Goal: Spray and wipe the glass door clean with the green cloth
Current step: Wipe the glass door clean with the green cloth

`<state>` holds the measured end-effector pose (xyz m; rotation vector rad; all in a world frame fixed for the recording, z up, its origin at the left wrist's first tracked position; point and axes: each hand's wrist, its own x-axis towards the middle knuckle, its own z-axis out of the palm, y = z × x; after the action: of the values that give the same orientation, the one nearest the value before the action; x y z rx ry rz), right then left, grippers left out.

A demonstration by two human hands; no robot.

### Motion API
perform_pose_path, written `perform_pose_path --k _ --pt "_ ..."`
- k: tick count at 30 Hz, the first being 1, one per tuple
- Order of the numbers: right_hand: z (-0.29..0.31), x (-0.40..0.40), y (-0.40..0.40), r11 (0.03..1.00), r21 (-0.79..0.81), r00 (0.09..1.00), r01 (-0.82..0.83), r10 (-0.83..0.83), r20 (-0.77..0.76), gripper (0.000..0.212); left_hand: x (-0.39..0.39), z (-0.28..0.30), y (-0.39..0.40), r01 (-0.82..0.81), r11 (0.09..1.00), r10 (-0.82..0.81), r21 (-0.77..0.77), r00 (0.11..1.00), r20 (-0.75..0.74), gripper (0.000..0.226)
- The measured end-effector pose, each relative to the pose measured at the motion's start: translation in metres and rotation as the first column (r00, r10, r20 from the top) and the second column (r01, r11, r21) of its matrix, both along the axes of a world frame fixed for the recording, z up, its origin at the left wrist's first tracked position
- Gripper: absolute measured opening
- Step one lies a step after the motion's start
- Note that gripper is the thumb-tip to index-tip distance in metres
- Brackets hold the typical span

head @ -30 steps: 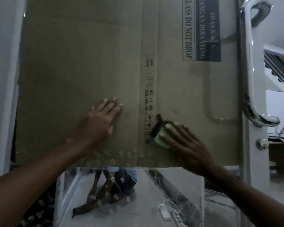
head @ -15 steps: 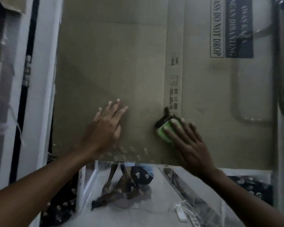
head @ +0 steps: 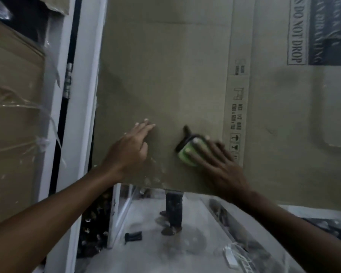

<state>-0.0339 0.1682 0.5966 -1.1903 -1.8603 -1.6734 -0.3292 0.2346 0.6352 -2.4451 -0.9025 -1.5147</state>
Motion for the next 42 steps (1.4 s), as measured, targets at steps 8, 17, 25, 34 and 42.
perform_pose_path --k 8,17,25,34,42 --pt "-0.041 -0.069 0.037 0.999 0.010 0.993 -0.054 0.054 -0.107 0.070 -0.027 -0.015 0.020 -0.053 0.989 0.054 -0.136 0.999 0.003 0.072" --pt "0.048 -0.055 0.033 0.999 0.004 0.997 -0.037 0.038 -0.060 0.064 -0.049 -0.005 0.019 -0.035 0.986 0.024 -0.161 0.997 -0.069 0.070" --pt "-0.046 -0.135 0.077 0.981 -0.176 0.976 -0.077 0.110 0.187 0.077 -0.049 -0.041 -0.005 -0.057 0.998 0.052 0.005 0.954 0.296 0.059" --pt "0.031 -0.128 0.073 0.992 0.067 0.977 -0.106 0.117 -0.179 0.069 -0.058 -0.083 -0.012 -0.042 0.999 0.033 0.010 0.894 0.447 0.053" --pt "-0.044 -0.164 0.100 0.967 -0.252 0.854 -0.029 0.155 0.496 0.074 -0.106 -0.094 0.024 -0.278 0.843 0.347 -0.460 0.935 0.069 0.058"
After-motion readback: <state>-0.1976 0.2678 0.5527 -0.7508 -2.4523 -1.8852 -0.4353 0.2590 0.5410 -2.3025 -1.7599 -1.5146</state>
